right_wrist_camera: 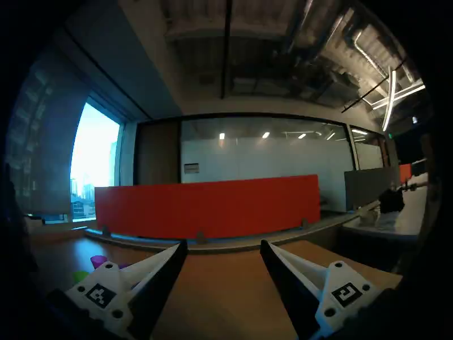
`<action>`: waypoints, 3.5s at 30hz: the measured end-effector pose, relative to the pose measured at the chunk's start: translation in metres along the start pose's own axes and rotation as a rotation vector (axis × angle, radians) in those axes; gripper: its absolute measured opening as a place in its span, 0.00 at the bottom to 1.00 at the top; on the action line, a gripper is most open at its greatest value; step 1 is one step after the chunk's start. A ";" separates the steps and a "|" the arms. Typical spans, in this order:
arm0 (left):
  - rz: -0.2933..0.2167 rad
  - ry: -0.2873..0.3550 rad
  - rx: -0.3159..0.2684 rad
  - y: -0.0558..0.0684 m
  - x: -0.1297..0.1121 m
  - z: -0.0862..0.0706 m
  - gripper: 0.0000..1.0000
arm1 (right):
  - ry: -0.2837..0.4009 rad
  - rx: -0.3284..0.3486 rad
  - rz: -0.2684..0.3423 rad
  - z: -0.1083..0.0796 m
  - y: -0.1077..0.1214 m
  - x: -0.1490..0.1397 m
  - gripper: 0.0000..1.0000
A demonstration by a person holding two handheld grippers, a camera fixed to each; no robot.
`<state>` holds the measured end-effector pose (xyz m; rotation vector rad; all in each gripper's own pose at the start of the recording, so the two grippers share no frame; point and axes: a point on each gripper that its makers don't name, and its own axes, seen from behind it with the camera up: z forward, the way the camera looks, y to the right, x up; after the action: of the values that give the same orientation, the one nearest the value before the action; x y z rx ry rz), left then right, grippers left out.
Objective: Pour water
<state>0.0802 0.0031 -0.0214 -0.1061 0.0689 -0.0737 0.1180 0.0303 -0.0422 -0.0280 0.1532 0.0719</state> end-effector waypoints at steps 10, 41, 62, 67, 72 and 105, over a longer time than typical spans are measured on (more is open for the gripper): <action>-0.012 0.000 0.034 0.000 -0.009 -0.007 1.00 | 0.029 -0.032 -0.019 -0.009 0.017 0.004 0.99; 0.075 -0.002 0.155 -0.010 -0.042 -0.007 1.00 | -0.043 -0.064 -0.054 -0.004 0.023 -0.012 0.99; 0.051 -0.014 0.143 -0.017 -0.072 0.008 1.00 | -0.059 -0.083 -0.074 -0.005 0.024 -0.012 0.99; 0.062 -0.027 0.143 -0.017 -0.078 0.010 1.00 | -0.060 -0.086 -0.073 -0.004 0.026 -0.014 0.99; 0.061 -0.037 0.142 -0.017 -0.082 0.011 1.00 | -0.061 -0.088 -0.071 -0.004 0.028 -0.015 0.99; 0.062 -0.053 0.132 -0.015 -0.086 0.014 1.00 | -0.068 -0.059 -0.050 0.000 0.029 -0.034 0.99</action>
<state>-0.0052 -0.0040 -0.0004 0.0262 0.0141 -0.0133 0.0820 0.0567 -0.0379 -0.0880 0.0825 0.0271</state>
